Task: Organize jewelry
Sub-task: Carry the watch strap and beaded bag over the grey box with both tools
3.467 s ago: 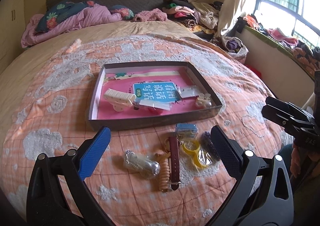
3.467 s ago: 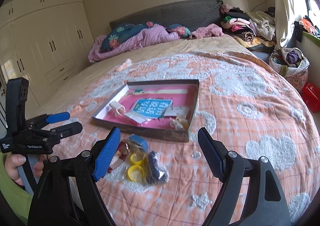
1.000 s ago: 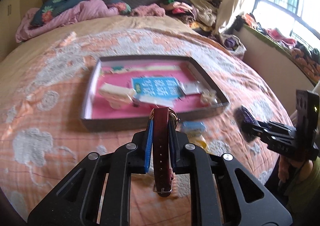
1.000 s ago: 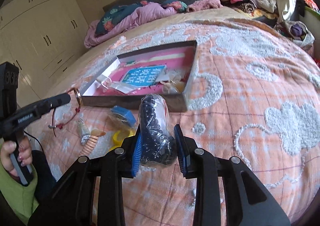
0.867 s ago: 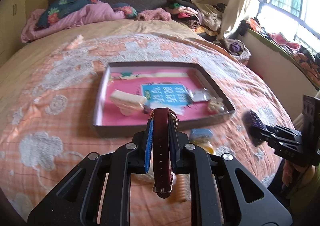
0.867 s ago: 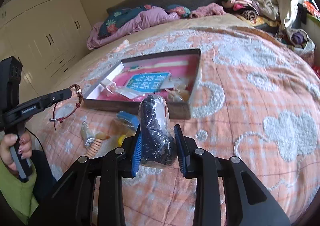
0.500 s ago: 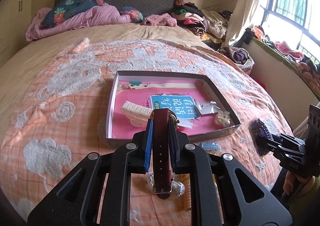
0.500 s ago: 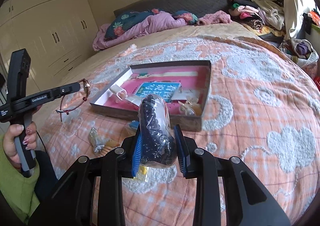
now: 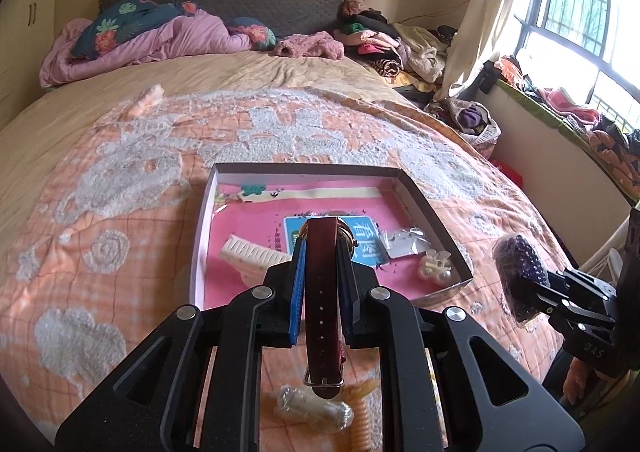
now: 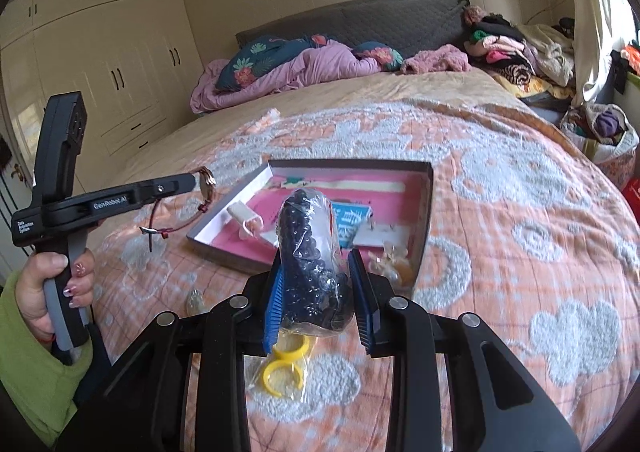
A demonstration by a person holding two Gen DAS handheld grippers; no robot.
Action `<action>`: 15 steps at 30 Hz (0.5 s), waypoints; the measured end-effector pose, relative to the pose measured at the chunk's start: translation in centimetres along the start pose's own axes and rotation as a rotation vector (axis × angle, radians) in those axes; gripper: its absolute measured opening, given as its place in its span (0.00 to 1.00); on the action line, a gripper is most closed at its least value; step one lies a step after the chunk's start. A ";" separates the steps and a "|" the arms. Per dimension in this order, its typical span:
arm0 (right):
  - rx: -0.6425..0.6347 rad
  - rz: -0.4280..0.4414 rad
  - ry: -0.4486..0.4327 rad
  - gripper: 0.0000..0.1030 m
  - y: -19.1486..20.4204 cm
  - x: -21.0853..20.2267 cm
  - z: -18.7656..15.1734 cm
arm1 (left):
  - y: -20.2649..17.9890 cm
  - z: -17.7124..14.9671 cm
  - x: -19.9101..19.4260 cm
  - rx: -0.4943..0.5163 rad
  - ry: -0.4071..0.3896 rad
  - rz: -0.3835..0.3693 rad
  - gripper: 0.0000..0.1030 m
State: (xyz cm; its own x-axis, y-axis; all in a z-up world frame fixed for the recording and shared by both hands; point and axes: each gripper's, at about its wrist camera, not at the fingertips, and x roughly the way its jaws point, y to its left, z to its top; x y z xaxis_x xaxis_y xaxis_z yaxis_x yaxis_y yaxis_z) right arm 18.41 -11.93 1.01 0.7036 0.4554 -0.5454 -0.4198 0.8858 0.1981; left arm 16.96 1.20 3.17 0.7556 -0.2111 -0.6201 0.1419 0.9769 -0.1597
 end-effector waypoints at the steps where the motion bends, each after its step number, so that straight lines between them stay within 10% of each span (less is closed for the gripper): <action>1: -0.001 -0.002 -0.006 0.28 0.1 0.0 0.3 | 0.0 0.1 0.0 0.001 -0.003 -0.001 0.08; 15: -0.012 -0.021 -0.041 0.28 0.0 1.4 2.9 | -0.5 1.6 1.6 0.008 -0.005 -0.017 0.08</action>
State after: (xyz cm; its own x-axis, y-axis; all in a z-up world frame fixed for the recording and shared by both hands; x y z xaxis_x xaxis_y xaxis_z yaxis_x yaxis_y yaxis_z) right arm 21.07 -11.02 2.63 0.7353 0.4401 -0.5153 -0.4112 0.8942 0.1769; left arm 19.15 0.40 3.47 0.7560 -0.2275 -0.6137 0.1598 0.9734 -0.1640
